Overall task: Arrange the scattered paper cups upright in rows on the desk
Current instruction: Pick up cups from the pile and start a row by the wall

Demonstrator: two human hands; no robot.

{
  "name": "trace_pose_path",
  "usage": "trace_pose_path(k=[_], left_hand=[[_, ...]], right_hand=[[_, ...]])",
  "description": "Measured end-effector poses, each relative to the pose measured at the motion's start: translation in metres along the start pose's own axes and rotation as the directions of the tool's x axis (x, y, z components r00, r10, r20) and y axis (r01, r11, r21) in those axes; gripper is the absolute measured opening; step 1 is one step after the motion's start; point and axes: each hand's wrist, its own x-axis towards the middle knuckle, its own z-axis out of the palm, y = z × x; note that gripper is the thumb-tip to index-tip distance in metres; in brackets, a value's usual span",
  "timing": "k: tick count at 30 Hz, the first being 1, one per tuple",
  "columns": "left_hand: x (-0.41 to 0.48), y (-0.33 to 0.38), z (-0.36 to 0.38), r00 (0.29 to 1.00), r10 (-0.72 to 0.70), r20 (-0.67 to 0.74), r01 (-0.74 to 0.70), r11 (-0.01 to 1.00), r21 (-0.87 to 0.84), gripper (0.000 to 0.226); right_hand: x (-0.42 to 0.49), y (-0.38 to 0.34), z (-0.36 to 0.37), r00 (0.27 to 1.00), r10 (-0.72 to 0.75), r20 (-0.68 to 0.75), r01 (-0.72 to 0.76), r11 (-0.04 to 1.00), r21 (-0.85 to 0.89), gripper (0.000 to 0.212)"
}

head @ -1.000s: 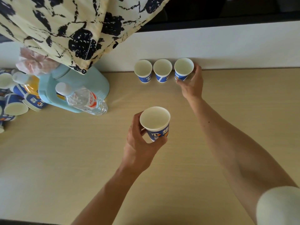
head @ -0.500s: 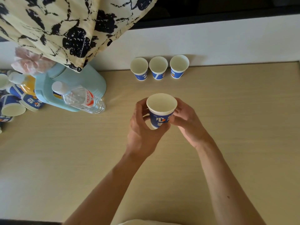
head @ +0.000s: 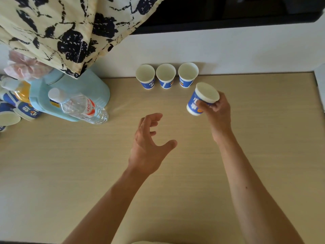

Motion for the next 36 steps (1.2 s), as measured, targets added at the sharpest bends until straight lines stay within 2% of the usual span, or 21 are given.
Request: trace_pose_path(k=[2,6,16,36], left_hand=[[-0.005,-0.003,0.001,1.0,-0.026,-0.009,0.026,1.0,-0.003,0.067],[-0.014,-0.008,0.002,0.998,-0.057,-0.001,0.057,0.998,-0.009,0.064],[-0.013,-0.002,-0.003,0.996,-0.082,-0.041,0.078,0.994,-0.081,0.056],[-0.024,-0.006,-0.013,0.994,-0.097,-0.057,0.092,0.992,-0.091,0.05]], right_hand=[[0.025,0.005,-0.007,0.998,-0.03,-0.064,0.026,0.997,-0.07,0.057],[0.066,0.011,-0.014,0.992,-0.1,-0.077,0.082,0.975,-0.205,0.057],[0.115,0.027,-0.011,0.983,-0.138,-0.123,0.087,0.93,-0.356,0.066],[0.131,0.039,-0.01,0.98,-0.17,-0.102,0.115,0.907,-0.406,0.068]])
